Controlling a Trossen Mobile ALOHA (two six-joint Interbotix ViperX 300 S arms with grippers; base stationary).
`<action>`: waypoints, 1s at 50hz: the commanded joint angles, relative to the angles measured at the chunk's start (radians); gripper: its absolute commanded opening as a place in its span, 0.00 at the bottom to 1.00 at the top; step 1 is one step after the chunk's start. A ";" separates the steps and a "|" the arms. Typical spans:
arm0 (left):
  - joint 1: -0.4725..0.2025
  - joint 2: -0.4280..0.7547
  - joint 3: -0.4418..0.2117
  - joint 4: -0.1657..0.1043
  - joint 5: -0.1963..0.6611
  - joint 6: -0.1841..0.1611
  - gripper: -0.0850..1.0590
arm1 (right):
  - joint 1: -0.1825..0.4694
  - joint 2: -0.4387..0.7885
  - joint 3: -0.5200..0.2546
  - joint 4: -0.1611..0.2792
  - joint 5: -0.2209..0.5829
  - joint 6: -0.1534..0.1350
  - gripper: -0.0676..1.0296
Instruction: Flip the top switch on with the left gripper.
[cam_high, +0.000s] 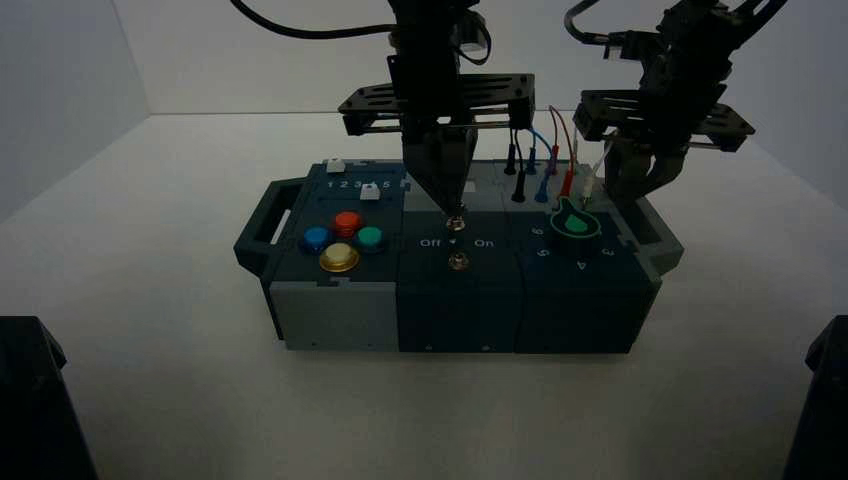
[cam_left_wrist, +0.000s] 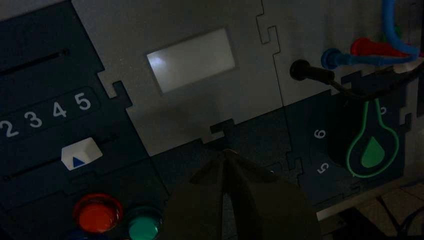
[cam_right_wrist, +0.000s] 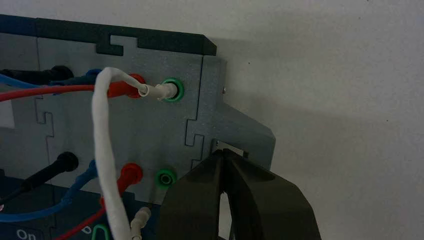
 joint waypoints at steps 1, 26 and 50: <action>-0.031 -0.015 -0.032 -0.015 -0.005 -0.002 0.05 | 0.012 0.025 0.032 -0.008 0.003 -0.020 0.04; -0.032 -0.025 -0.026 -0.011 0.002 -0.002 0.05 | 0.012 0.017 0.043 -0.008 0.014 -0.028 0.04; -0.032 -0.029 -0.025 -0.002 0.002 0.002 0.05 | 0.012 -0.054 0.061 -0.009 0.071 -0.032 0.04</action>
